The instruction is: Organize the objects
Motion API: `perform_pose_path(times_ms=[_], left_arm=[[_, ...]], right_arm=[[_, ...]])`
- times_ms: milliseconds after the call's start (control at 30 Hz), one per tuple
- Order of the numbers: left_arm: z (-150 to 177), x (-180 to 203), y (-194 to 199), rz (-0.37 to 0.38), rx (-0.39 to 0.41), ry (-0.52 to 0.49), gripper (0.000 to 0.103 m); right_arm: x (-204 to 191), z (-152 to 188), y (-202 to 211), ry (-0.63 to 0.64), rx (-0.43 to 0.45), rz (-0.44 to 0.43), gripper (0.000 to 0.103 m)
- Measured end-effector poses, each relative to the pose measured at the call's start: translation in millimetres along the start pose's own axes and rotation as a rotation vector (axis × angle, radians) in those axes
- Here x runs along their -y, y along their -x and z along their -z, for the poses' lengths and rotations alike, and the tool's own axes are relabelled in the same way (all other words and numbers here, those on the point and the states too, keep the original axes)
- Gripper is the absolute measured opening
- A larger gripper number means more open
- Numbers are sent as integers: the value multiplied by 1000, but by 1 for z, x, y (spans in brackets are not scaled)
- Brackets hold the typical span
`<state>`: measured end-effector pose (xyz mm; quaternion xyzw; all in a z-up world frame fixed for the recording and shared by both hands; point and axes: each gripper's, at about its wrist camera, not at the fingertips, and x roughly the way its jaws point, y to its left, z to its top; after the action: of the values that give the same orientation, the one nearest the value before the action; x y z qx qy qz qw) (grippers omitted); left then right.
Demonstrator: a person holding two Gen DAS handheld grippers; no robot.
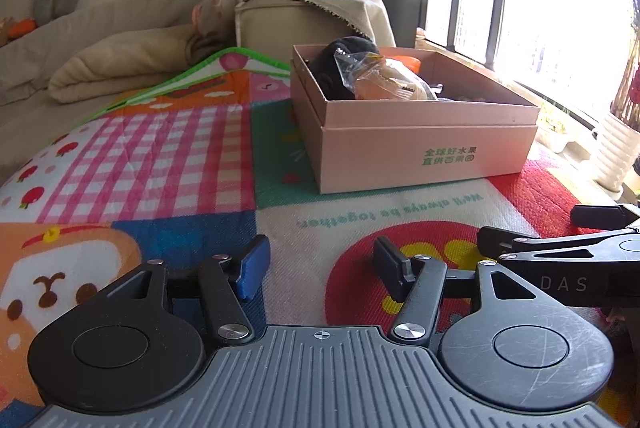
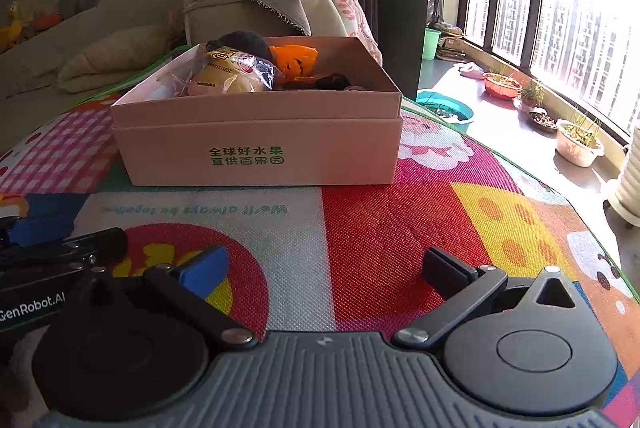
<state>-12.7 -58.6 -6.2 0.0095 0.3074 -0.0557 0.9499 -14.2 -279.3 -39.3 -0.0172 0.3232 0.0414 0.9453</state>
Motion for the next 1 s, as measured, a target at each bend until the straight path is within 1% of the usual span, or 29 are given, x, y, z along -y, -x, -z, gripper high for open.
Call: perform_pose_path(times_ms=[100,267,600,1000], left_arm=[[-1,1,-1,-3,-2,3,64],[-1,0,-1,-1,-1,4,64],[0,0,-1,3,1,11,64],[0,-1,0,7,3,16,64]], right_arm=[[-2,-1,0,13,1,3,103],[3,-1,-2,-15,-7,-14,103],[3,-1,-1,-24,-2,-21,103],[3,0,1,-28,-2,-16,103]])
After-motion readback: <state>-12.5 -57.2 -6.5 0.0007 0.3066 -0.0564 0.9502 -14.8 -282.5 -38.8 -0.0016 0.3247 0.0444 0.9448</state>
